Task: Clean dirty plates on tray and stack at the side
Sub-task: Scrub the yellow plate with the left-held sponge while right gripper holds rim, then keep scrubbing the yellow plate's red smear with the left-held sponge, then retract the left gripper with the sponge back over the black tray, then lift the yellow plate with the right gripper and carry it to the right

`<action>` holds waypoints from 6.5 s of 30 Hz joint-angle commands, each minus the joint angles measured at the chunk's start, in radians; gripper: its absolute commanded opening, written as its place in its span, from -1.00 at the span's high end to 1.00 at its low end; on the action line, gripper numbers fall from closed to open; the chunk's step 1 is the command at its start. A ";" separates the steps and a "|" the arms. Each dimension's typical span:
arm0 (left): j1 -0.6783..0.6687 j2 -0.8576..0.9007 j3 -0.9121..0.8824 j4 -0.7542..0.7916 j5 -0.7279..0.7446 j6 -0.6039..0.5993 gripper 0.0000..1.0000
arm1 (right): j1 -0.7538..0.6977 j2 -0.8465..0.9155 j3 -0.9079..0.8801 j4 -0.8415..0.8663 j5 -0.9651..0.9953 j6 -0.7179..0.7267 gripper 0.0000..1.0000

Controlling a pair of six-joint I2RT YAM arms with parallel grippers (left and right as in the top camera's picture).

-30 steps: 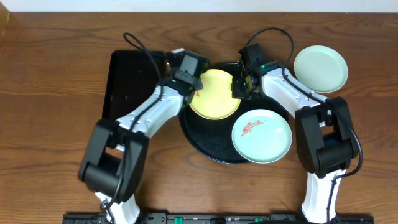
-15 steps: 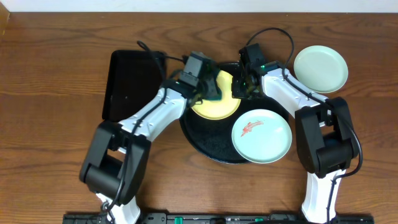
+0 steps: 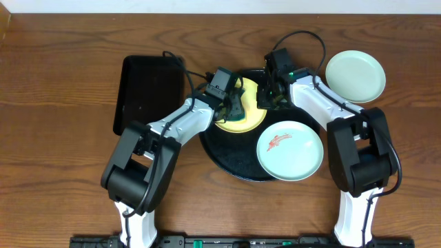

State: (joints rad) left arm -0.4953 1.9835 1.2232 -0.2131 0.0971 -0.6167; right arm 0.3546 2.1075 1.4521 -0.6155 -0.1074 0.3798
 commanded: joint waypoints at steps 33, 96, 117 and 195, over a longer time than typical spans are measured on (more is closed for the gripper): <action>0.016 -0.162 -0.009 0.266 -0.421 0.259 0.84 | 0.018 0.045 -0.019 -0.038 0.059 0.001 0.98; 0.098 -0.114 -0.010 0.276 0.069 0.034 0.84 | 0.021 0.045 -0.020 -0.079 0.092 0.001 0.97; 0.109 0.152 -0.011 0.395 -0.019 0.143 0.84 | 0.024 0.045 -0.020 -0.090 0.092 0.001 0.98; 0.513 -0.396 -0.023 -0.243 -0.183 0.234 0.85 | 0.335 -0.380 0.126 0.103 0.946 -1.196 0.98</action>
State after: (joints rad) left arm 0.0151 1.5990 1.2026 -0.4519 -0.0875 -0.3698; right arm 0.6556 1.7435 1.5623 -0.5350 0.7101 -0.6022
